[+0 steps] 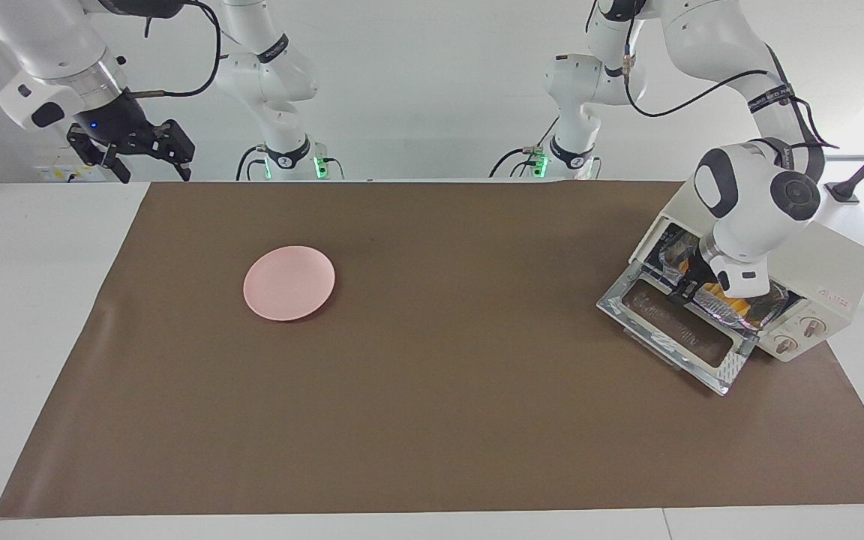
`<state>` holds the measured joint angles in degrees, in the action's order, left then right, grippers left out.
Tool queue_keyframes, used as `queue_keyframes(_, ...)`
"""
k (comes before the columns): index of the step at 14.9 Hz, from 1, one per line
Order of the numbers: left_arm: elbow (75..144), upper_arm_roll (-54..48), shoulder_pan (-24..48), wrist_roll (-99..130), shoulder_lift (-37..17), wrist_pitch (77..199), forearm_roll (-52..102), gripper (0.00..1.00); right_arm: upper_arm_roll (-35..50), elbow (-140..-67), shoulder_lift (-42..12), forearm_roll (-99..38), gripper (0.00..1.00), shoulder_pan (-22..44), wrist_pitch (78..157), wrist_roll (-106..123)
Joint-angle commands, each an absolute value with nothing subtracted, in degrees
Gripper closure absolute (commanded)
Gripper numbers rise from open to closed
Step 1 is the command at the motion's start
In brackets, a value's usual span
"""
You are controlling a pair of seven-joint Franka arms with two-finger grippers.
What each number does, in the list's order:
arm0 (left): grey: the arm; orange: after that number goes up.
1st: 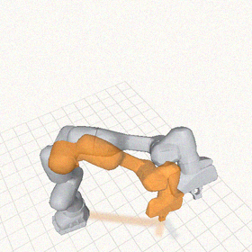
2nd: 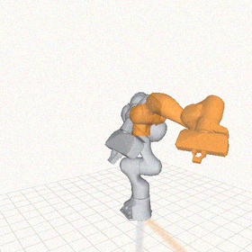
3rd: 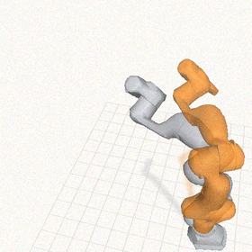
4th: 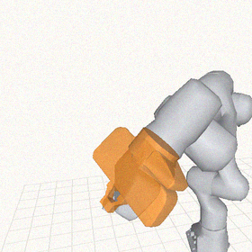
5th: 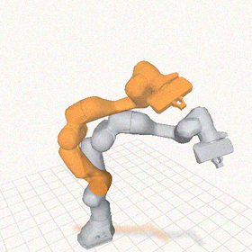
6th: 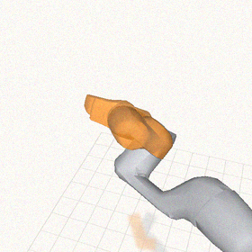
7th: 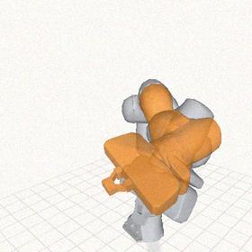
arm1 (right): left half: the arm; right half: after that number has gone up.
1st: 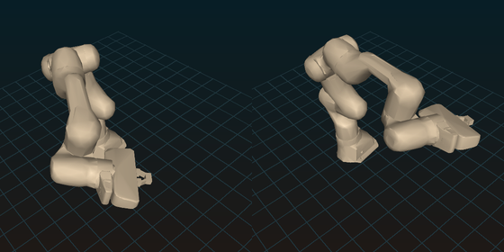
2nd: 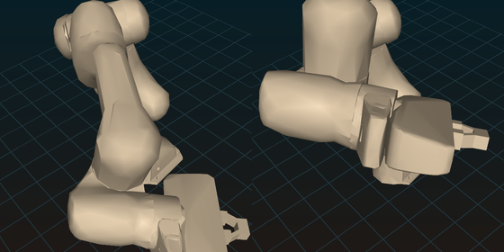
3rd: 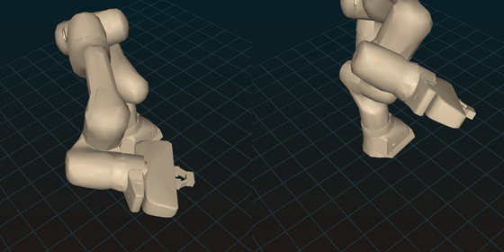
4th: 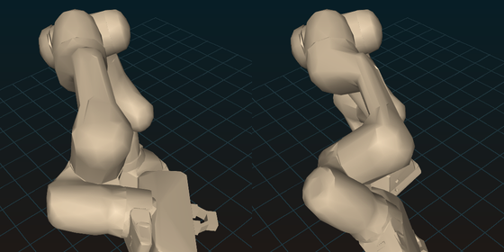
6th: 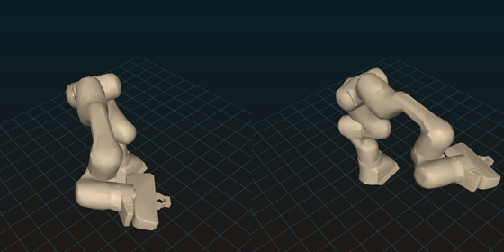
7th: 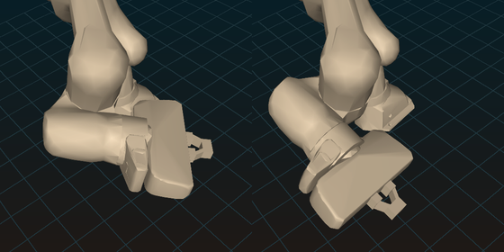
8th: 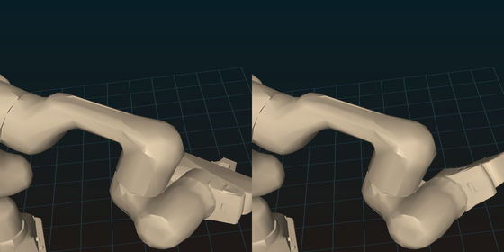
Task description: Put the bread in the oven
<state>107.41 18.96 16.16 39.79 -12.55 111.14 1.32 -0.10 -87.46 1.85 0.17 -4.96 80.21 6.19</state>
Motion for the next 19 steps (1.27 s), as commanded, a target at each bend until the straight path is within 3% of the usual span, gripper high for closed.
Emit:
queue_keyframes(1, 105.92, 19.69, 16.26, 38.67, -11.95, 111.18, 0.97, 0.0, -0.09, -87.63, 2.46, -0.44, 0.0, -5.27, 79.28, 7.47)
queue_keyframes(9, 96.17, 19.51, 17.4, 27.55, -14.24, 108.57, -1.49, 0.0, -0.09, -87.63, 2.46, -0.44, 0.0, -5.27, 79.28, 7.47)
queue_keyframes(12, 88.7, 20.04, 16.44, 15.67, -11.61, 94.53, -0.79, 0.0, -0.09, -87.63, 2.46, -0.44, 0.0, -5.27, 79.28, 7.47)
queue_keyframes(15, 88.33, 19.86, 16.52, 10.56, -5.47, 87.56, -0.97, 0.0, -0.09, -87.63, 2.46, -0.44, 0.0, -5.27, 79.28, 7.47)
queue_keyframes(19, 88.33, 19.43, 17.31, 3.0, -1.33, 78.95, -0.79, 0.0, -0.09, -87.63, 2.46, -0.44, 0.0, -5.27, 79.28, 7.47)
